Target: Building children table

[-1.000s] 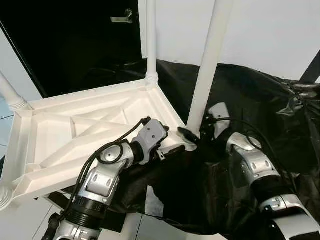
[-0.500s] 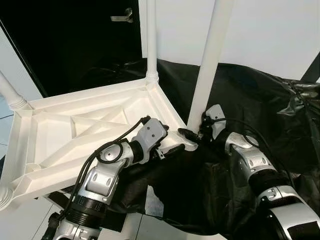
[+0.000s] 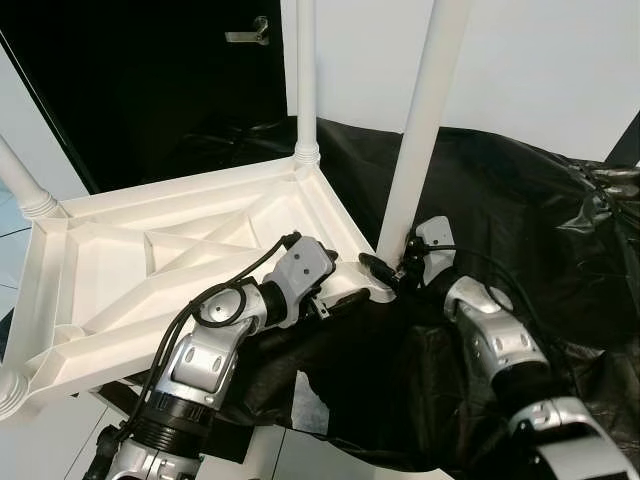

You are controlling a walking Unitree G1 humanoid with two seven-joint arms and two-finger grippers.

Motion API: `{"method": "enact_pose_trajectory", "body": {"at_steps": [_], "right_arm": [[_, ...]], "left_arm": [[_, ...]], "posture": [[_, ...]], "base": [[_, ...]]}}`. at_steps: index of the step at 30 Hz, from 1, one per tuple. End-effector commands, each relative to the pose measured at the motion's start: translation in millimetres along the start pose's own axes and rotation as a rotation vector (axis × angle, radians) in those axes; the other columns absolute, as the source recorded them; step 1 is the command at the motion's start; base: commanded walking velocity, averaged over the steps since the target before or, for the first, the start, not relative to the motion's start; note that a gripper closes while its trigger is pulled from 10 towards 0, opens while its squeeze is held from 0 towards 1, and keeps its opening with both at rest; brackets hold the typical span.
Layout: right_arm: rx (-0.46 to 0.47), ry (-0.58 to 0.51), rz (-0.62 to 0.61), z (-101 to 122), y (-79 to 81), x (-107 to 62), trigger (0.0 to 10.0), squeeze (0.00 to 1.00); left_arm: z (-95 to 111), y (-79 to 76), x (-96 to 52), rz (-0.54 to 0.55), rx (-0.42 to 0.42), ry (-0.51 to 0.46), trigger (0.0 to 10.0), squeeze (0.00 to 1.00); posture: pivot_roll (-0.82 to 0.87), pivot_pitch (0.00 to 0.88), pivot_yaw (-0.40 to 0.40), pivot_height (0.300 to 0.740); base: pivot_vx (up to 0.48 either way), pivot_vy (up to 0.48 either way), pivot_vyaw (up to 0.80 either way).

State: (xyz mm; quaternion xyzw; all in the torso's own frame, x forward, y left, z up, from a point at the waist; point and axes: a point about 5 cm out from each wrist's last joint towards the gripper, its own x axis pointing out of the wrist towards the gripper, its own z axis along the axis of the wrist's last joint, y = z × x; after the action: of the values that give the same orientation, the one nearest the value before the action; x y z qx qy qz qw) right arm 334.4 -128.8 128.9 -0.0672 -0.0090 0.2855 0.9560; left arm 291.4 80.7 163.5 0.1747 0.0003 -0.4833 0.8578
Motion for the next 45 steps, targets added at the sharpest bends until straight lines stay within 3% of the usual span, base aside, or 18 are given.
{"method": "enact_pose_trajectory", "body": {"at_steps": [1,13,32,33,45], "right_arm": [[-0.003,0.093,-0.068,-17.8,1.3,-6.3,10.0,0.0],[0.113,0.111,-0.498,-22.8,23.6,-12.5,10.0,0.0],[0.112,0.056,-0.474,-8.7,34.1,-12.1,10.0,0.0],[0.106,0.038,-0.452,-6.5,33.8,-13.4,10.0,1.0],[0.055,-0.032,-0.21,-1.2,18.1,-35.4,10.0,1.0]], "left_arm": [[-2.6,-0.7,0.3,0.057,-0.006,0.014,10.0,0.0],[-2.0,-1.3,2.9,0.032,0.001,0.014,10.0,0.0],[-2.4,-1.9,2.7,0.033,0.003,0.016,10.0,0.0],[-2.4,-2.2,2.9,0.033,0.003,0.016,10.0,0.0],[-2.9,-1.7,3.3,0.042,0.0,0.014,10.0,0.0]], "posture": [[-0.02,0.0,-0.02,0.74],[-0.03,0.0,-0.012,0.74],[-0.02,0.0,-0.017,0.74],[-0.02,0.0,-0.019,0.74],[-0.02,0.0,-0.025,0.74]], "base": [[0.0,0.0,0.0],[0.0,0.0,0.0],[0.0,0.0,0.0],[0.0,0.0,0.0],[0.0,0.0,0.0]]}}
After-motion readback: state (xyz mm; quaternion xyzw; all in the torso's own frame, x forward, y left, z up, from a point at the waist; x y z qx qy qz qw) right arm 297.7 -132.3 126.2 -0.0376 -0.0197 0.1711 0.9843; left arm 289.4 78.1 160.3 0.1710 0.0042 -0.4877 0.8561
